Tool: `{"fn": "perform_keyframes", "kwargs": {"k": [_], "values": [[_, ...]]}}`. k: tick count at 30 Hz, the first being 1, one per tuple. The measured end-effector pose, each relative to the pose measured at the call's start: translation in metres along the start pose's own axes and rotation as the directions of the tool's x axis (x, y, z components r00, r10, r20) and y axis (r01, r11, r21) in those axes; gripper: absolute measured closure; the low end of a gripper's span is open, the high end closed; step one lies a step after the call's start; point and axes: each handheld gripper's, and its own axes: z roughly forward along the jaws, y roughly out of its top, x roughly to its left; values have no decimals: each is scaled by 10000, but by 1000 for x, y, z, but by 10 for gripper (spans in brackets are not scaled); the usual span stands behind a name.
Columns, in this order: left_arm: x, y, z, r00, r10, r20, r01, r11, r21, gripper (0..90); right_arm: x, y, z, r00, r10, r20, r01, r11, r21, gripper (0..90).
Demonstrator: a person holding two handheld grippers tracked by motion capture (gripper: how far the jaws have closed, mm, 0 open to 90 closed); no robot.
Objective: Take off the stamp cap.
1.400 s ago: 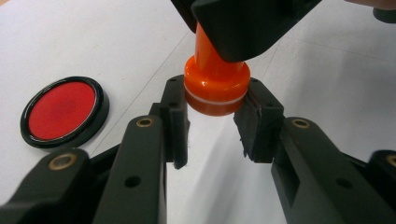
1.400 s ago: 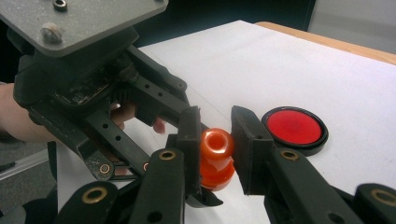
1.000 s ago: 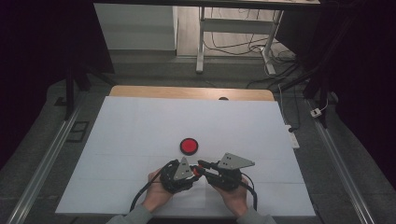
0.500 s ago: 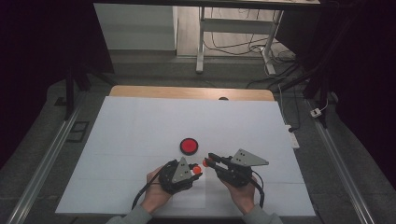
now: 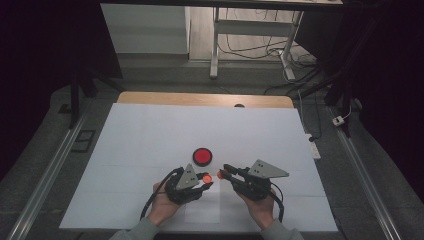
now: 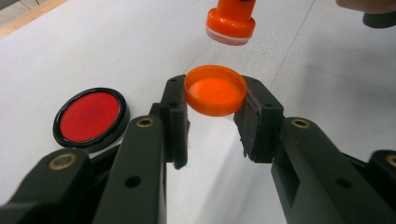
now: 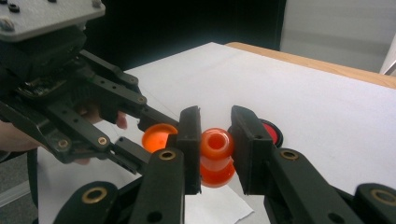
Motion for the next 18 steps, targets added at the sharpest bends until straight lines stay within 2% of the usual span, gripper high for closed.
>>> {"fn": "perform_keyframes", "kwargs": {"k": [12, 15, 18], "values": [[11, -10, -16, 9983, -582, 63, 583, 9983, -26, 654, -4, -3, -1, 10000, 47, 37, -47, 9999, 110, 735], [15, -15, -23, 9968, -794, 97, 795, 9968, -128, 654, -5, -4, -1, 10000, 83, 37, -84, 9999, 113, 734], [21, -19, -31, 9925, -1190, 289, 1200, 9921, -361, 654, -5, -4, -2, 10000, 77, 8, -77, 9999, 119, 734]]}}
